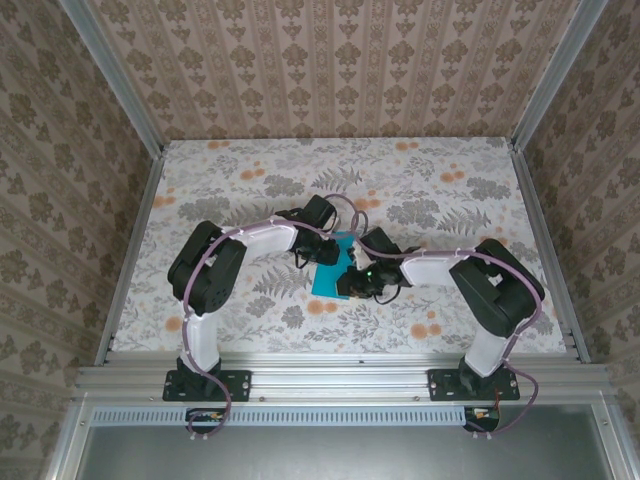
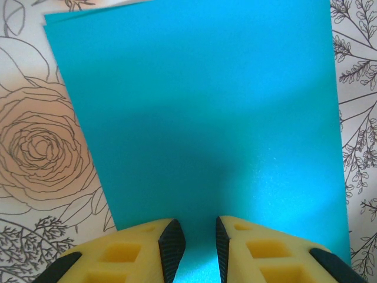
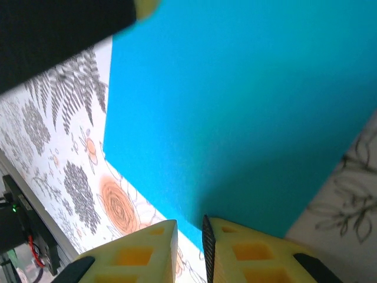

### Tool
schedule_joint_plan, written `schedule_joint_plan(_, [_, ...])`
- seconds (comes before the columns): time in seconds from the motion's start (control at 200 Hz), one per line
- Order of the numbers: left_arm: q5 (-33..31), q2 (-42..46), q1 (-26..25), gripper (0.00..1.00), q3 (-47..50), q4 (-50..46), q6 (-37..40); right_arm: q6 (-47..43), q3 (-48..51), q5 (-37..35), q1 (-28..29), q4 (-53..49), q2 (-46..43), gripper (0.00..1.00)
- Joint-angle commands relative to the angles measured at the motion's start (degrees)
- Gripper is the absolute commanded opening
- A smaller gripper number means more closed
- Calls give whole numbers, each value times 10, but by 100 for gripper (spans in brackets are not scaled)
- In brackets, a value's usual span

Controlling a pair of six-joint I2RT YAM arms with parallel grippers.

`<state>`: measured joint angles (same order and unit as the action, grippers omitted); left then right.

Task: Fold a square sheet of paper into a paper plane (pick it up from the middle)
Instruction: Fold the square sheet of paper in half at the center of the table.

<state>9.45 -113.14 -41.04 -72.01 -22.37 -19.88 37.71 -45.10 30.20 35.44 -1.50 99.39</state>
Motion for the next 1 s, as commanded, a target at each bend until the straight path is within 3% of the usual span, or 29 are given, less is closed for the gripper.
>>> schedule_joint_plan(0.0, [-15, -70, 3, 29, 43, -78, -1, -11, 40, -6, 20, -79, -13, 23])
schedule_joint_plan(0.17, [-15, -67, 3, 30, 44, -80, 0, -6, 60, -3, 23, -79, -35, 23])
schedule_joint_plan(0.38, [-10, -56, 3, 30, 42, -82, -1, 18, -6, 6, 9, -64, -72, 23])
schedule_joint_plan(0.72, [-3, -42, 4, 30, 38, -84, -2, 7, -71, -13, -6, -51, 22, 23])
schedule_joint_plan(0.995, [-4, -34, 8, 30, 37, -87, 0, -27, -26, -29, -9, -78, 22, 23])
